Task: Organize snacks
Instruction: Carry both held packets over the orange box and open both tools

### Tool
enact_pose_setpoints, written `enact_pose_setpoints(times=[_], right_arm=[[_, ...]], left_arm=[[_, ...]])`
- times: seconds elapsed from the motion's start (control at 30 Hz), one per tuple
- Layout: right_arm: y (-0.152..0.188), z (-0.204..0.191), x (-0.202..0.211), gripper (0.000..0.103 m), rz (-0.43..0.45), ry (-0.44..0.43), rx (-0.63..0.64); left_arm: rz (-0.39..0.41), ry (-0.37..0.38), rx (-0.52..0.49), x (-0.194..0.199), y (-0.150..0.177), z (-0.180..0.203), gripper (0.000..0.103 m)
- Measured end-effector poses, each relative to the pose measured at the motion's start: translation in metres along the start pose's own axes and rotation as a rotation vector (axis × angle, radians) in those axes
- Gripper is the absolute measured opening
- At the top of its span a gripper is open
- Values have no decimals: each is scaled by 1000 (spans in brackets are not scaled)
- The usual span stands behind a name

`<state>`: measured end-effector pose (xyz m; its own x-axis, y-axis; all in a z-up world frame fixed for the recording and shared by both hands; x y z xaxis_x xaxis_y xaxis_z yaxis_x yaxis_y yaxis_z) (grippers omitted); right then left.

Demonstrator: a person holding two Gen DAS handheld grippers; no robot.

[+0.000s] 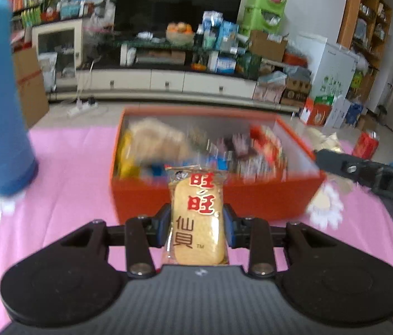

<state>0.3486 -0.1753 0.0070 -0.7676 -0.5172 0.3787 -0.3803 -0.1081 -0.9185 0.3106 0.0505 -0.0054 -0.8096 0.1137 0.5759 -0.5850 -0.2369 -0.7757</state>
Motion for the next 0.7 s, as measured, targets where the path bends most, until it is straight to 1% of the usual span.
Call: enact_pose_setpoints(times=[0.1,0.17,0.23,0.3,0.33,0.37,0.4,0.43,0.47,0.5,0.57,0.6,0.63,0.67,0.7], right_arm=[[-33,7,-29,39,18,51,63],[-45,13,-59,40,-3,88,99],[-46,20,-89,41,-26,86,83],[-34,29,-120,42,-82,88,63],[-26,32,-131,49,-114,91,50],[-18,35,-140,58,-135,80,36],[-13,34,-144,60,-138,98,72],[-12,33,-147,69,-149,118,118],[-11,30,-150,73,-164,128,155],[-11,30,-151,77,-168,124,158],[-14,30,-148,79,-152,106,119],[-17,30,-146,82,-143,91,93],[-20,30,-141,86,-133,84,76],[-24,30,-136,88,-120,87,72],[-25,29,-129,93,-110,87,76]], left_arm=[[33,9,-8,-26,-38,14,33],[35,-9,-11,-50,-55,18,33],[13,-46,-17,-79,-63,17,33],[-42,-67,-7,-109,-61,11,33],[-55,-82,-7,-121,-58,8,34],[-47,-97,-30,-127,-58,8,38],[-48,-106,-49,-130,-58,8,53],[-46,-93,-50,-130,-59,11,68],[-42,-81,-34,-127,-60,10,76],[-29,-73,-21,-122,-62,11,82],[19,-74,-35,-104,-66,13,89],[46,-84,-52,-92,-68,14,95],[71,-98,-63,-82,-67,15,96],[94,-117,-76,-70,-68,14,96],[107,-120,-86,-59,-67,14,97]])
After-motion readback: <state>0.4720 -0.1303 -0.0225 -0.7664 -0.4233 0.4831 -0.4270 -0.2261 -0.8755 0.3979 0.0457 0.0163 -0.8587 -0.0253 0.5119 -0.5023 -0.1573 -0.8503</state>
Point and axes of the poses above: each gripper's, at about its wrist camera, not at the fingertips, and x roughly against the way its jaws point, z to its right, y to its underside, the point moved 8 cm from there along -x, roughly the way its jaws point, and after that the axes turned 9 degrees about x, right-handed, at the moved point
